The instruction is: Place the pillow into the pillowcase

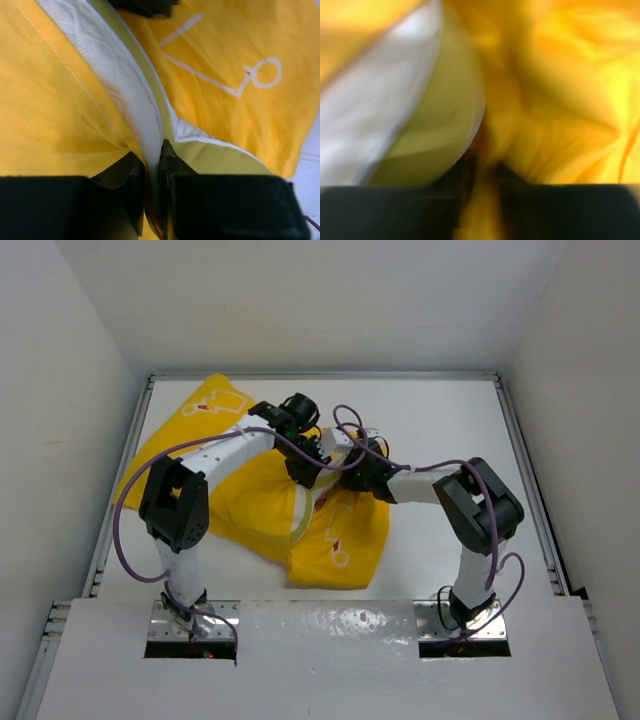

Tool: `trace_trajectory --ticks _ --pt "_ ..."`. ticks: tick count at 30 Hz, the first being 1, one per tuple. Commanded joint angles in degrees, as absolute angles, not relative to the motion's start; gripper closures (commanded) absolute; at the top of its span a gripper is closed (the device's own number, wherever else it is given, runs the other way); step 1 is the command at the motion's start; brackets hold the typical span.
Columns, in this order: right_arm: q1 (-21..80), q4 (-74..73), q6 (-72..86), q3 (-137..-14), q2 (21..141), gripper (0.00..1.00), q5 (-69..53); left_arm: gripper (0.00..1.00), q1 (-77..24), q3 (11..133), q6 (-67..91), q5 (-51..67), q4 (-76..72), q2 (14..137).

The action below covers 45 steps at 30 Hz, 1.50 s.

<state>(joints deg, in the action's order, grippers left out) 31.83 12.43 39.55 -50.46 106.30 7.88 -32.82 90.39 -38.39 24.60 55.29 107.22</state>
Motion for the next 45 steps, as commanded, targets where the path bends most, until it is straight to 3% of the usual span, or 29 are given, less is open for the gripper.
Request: trace_trajectory --ticks 1,4,8,14,19,25,28,30,34,40,44,45 --pt "31.38 6.34 45.96 -52.38 110.65 0.97 19.32 1.00 -33.31 94.83 -42.71 36.99 61.87 105.39" --pt "28.93 5.70 50.52 -51.51 109.87 1.00 22.85 1.00 -33.14 94.05 -44.64 36.31 64.59 104.33" --pt "21.02 18.08 55.89 -40.00 100.48 1.00 20.48 1.00 -33.13 87.38 -46.31 29.28 65.04 102.66" --pt "18.90 31.63 47.65 -40.25 91.32 1.00 19.44 1.00 -34.19 79.98 -47.37 24.61 61.18 104.15" --pt "18.98 37.97 44.21 -40.87 90.27 1.00 12.05 1.00 -34.36 85.33 -44.83 25.84 57.04 111.69" --pt "18.90 40.08 40.88 -39.64 87.19 1.00 7.30 0.92 -34.28 96.49 -45.87 25.05 60.46 124.09" --pt "18.90 40.95 37.45 -39.55 85.52 1.00 1.78 0.85 -34.28 99.84 -46.50 21.98 61.79 127.96" --pt "18.81 38.61 34.72 -40.77 85.17 1.00 -6.09 0.74 -34.10 100.46 -44.49 20.66 58.90 127.97" --pt "18.90 36.65 33.23 -39.47 83.94 1.00 -15.99 0.59 -30.16 99.41 -30.20 22.67 43.38 123.67" --pt "18.72 30.59 26.64 -39.10 80.86 1.00 -29.56 0.55 -27.33 100.02 -24.08 17.58 35.60 120.50" --pt "18.72 18.42 22.34 -47.27 85.24 1.00 -35.95 0.43 -27.33 102.82 -24.52 21.51 37.61 122.34" --pt "18.63 15.93 21.80 -50.07 86.65 0.94 -34.64 0.35 -27.16 104.75 -24.09 22.93 38.23 122.43"
